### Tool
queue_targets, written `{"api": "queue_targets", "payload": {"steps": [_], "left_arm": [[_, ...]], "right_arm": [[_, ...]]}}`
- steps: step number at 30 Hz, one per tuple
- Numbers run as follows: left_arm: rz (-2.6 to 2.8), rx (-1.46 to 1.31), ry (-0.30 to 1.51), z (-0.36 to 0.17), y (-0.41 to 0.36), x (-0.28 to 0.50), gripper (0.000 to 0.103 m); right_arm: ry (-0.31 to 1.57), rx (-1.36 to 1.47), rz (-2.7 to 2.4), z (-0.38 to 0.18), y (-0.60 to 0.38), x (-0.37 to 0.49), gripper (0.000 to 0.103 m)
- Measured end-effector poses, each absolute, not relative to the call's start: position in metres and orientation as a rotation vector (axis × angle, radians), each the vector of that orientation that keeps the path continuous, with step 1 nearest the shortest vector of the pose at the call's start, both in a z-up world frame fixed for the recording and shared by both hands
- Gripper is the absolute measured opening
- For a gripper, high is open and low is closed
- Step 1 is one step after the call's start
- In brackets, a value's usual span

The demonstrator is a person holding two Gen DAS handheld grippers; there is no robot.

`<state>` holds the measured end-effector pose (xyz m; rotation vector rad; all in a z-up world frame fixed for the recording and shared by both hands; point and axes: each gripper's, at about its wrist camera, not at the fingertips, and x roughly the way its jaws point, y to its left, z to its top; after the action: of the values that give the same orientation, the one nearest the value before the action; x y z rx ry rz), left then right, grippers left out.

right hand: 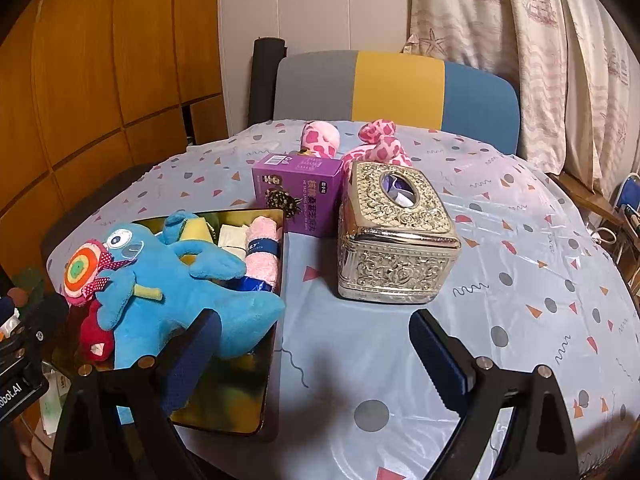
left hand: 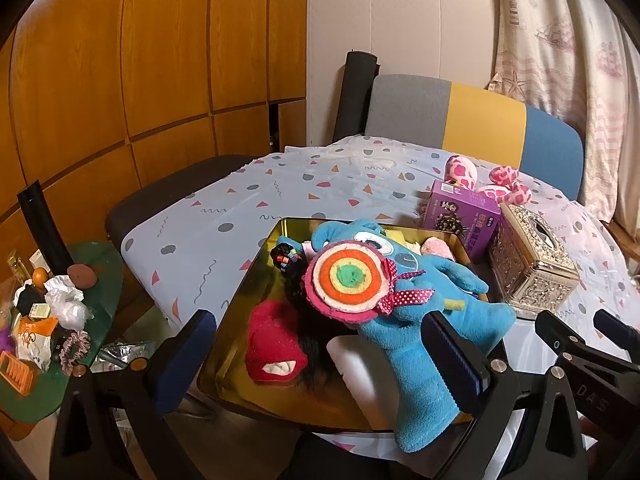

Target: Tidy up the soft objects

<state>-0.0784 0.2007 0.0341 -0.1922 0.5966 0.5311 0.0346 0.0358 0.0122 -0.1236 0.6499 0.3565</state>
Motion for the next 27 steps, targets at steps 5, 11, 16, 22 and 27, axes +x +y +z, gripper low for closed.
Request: {"api": "queue_targets", "payload": {"steps": [5, 11, 16, 22, 27], "left_arm": [[0.529, -0.19, 0.594, 0.035, 0.1994, -0.0785, 0.103], [0.522, -0.186, 0.599, 0.0346, 0.1973, -0.0781, 0.103], [0.517, -0.185, 0.601, 0.034, 0.196, -0.0783, 0.103], [0.514, -0.181, 0.604, 0.0335, 0.1944, -0.0784, 0.103], [0.514, -0.178, 0.605, 0.0333, 0.1935, -0.0781, 0.103]], "right_arm": [[0.645, -0.119, 0.348, 0.0132, 0.0332, 0.0351, 0.097], [0.646, -0.112, 0.339, 0.0128, 0.0303, 0.0357, 0.097], [0.649, -0.109, 0.336, 0.0118, 0.029, 0.0365, 0.097], [0.652, -0.103, 0.331, 0.0108, 0.027, 0.0371, 0.097], [0.653, -0.101, 0.33, 0.0106, 0.0261, 0.0372, 0.097]]}}
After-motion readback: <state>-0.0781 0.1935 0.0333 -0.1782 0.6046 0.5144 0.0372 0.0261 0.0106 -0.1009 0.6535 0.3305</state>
